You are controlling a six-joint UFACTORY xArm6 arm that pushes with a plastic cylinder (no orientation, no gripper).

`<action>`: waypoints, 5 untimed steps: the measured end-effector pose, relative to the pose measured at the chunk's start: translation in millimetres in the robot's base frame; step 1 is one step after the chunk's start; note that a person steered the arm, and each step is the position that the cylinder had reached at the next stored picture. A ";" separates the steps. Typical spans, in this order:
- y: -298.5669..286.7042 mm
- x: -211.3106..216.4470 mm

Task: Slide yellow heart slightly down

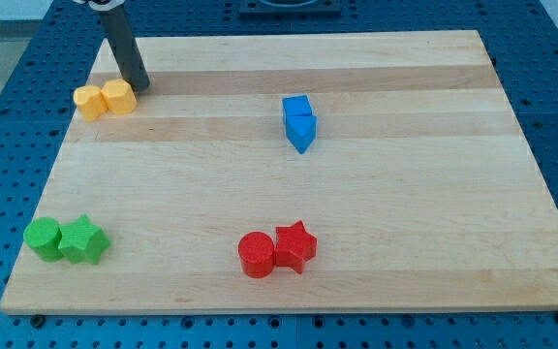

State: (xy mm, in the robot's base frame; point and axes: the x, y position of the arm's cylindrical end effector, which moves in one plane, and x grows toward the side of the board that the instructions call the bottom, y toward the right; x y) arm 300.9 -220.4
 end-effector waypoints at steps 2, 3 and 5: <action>-18.8 -32.5; -33.6 -30.1; -74.1 -4.3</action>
State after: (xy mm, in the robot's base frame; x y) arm 296.6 -294.5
